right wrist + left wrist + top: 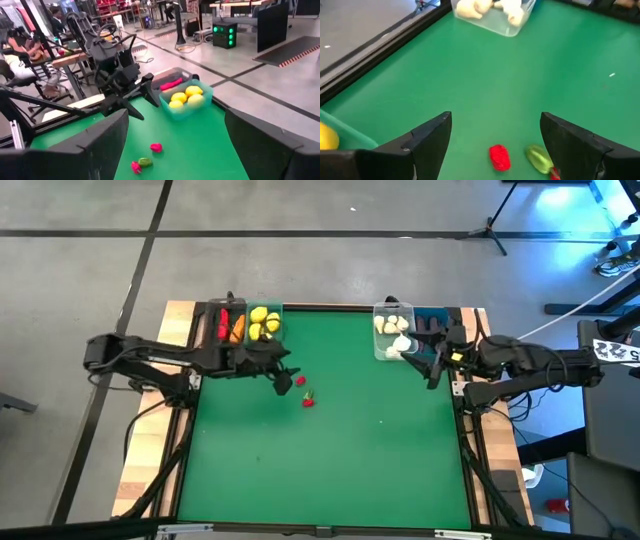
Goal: Sort produce into baskets
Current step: Put the top red pepper into the black bin
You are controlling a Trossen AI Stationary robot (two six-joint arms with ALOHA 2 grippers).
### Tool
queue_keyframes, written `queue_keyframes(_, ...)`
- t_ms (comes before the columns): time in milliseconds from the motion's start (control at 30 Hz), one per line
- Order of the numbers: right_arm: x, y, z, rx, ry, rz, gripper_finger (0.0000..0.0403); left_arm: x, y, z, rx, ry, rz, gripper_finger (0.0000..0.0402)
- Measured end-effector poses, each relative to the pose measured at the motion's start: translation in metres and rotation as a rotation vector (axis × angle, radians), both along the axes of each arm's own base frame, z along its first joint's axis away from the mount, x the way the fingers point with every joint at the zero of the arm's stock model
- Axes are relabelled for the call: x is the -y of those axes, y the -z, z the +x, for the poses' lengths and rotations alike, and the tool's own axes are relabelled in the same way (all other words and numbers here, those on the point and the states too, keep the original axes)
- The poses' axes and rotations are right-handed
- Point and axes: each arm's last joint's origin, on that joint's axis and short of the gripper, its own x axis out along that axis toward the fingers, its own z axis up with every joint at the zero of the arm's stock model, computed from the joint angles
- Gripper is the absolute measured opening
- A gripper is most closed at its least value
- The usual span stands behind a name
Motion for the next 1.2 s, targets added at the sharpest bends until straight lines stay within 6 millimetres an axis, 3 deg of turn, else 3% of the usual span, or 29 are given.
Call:
queue_keyframes(333, 0.0, 0.001, 0.0, 0.005, 0.005, 0.03, 0.033, -0.006, 0.046, 0.034, 0.046, -0.077, 0.104, 0.0299)
queue_keyframes(533, 0.0, 0.0, -0.001, 0.009, 0.006, 0.033, 0.033, 0.008, 0.082, 0.022, 0.089, -0.166, 0.081, 0.0299)
queue_keyframes(900, 0.0, 0.0, -0.001, 0.023, 0.019, 0.071, 0.033, 0.042, 0.115, 0.022, 0.103, -0.194, 0.088, 0.0299)
queue_keyframes(1200, 0.0, 0.003, -0.002, 0.003, 0.025, 0.101, 0.033, 0.035, 0.131, 0.025, 0.122, -0.283, 0.117, 0.0299)
